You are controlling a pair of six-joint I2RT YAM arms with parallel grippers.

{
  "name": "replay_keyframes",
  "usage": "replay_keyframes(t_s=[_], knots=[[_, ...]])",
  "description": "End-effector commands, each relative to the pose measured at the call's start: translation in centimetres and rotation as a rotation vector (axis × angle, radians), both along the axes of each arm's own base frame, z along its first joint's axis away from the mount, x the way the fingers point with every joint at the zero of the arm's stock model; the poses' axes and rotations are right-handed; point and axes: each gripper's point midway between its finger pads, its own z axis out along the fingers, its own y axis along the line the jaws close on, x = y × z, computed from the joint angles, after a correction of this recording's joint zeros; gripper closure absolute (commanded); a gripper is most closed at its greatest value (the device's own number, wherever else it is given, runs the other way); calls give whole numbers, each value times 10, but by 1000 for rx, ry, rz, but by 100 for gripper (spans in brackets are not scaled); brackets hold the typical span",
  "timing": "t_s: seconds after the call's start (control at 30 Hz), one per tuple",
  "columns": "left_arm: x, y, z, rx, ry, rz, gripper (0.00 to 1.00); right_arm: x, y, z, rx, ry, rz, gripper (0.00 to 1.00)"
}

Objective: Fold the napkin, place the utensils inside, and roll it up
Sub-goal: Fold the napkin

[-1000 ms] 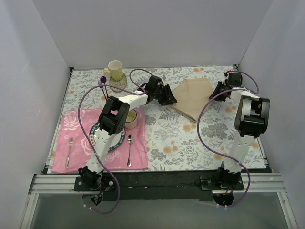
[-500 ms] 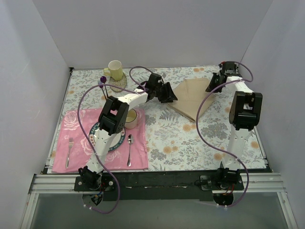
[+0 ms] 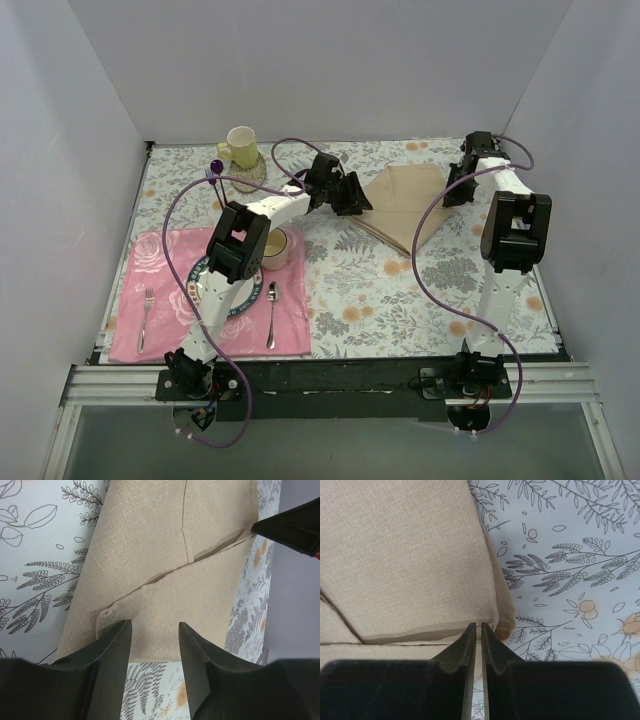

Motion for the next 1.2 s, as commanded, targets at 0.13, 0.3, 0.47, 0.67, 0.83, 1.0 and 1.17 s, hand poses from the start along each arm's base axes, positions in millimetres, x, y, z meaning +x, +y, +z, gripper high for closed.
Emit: replay_keyframes(t_s=[0.13,0.3,0.47,0.67,0.83,1.0,1.17], knots=[[0,0,41,-15,-64,-17,56,28,11,42,23,-118,77,83],[-5,-9,54,-40,-78,-38,55,30,23,43,79,-143,104,80],[-5,-14,46,-62,-49,-44,55,19,17,20,103,-90,68,80],[1,-9,57,-29,-106,-29,53,9,-1,-1,57,-49,51,80],[3,-11,64,-26,-124,-33,51,15,9,14,61,-92,99,79],[10,-7,79,5,-172,-20,49,20,22,42,10,-134,142,70],[12,3,96,43,-219,-6,42,7,34,61,-56,-150,184,51]])
